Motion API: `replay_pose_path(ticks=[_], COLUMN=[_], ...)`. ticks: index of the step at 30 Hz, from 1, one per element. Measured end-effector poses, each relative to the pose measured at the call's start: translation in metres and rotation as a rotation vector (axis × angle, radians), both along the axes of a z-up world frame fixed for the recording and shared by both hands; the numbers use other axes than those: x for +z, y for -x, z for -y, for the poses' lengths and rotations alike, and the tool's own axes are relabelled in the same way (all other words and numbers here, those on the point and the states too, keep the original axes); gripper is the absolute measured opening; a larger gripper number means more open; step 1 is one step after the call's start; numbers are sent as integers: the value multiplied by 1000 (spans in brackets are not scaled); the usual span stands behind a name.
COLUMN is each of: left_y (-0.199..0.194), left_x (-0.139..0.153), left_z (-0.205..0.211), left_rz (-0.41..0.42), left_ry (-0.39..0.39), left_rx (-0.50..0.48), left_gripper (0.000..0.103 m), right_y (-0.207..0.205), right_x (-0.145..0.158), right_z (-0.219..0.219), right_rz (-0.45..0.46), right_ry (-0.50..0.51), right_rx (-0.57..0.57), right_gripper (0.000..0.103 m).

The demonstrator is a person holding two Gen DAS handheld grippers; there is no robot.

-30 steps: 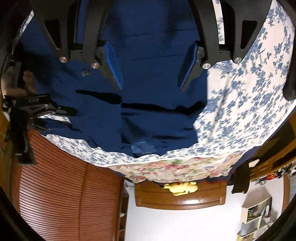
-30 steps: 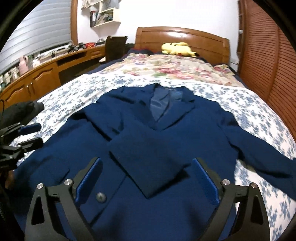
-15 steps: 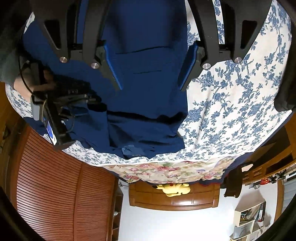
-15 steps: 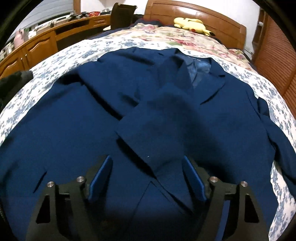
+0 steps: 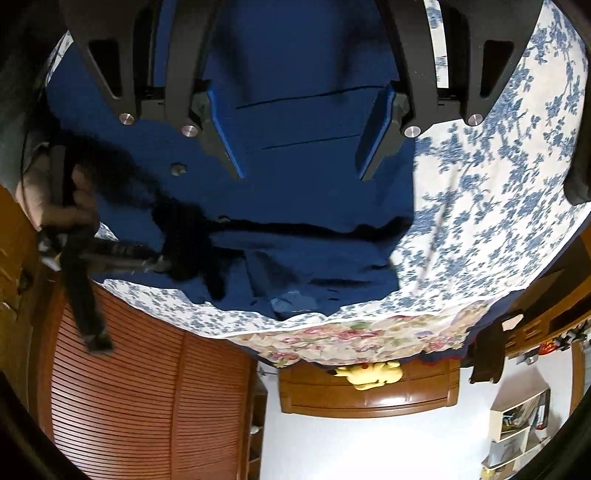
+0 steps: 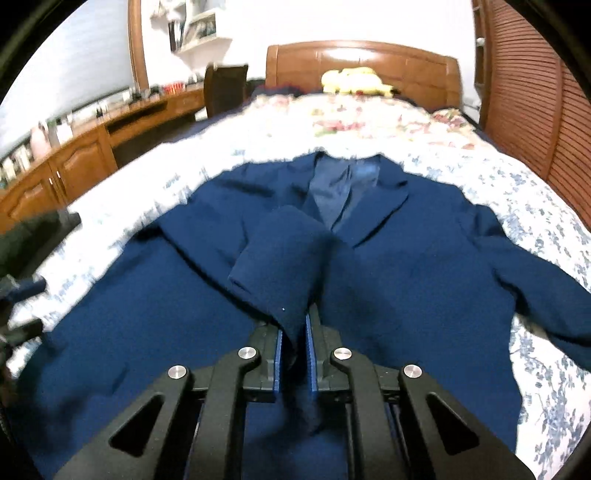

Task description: Fold large clothes

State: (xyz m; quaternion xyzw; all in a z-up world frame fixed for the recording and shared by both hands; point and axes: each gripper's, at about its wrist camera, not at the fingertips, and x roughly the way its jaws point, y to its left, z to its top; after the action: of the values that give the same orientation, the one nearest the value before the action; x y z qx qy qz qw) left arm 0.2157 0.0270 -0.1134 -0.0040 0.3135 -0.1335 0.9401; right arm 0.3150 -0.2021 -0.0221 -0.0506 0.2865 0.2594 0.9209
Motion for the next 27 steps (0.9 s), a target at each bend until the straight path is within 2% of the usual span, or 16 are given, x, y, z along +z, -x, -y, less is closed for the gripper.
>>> replay_pose_path(ticks=[5,9,15,21,22,24,27], left_y=[-2,-3,-10,-16,-16,-18,-20], left_x=[1,4,10,9,9,8,6], left_z=[20,36,62,87,90,96,105], left_rz=[-5,-1,15,19,20,21,25], left_ry=[5,8,21,20,20,19,13], left_rx=[-28,-48,-72,-98,-100,-102,-107], left_gripper=[62,62,62,62,62,62,62], right_y=[23,35,32,24,21,13,7], right_x=[17,11,-4,-26,-30,-32,-34], right_z=[39,75,115,132,133,137,141], right_rz=[31,10,-11,-72,-81,-76,-65], right_ry=[-140,-215,-203,-122,-87,-31,-12], right_rx=[-2,-48,-163,-246,-268,-311,-325], right_gripper=[10,10,10,10,17,24,41])
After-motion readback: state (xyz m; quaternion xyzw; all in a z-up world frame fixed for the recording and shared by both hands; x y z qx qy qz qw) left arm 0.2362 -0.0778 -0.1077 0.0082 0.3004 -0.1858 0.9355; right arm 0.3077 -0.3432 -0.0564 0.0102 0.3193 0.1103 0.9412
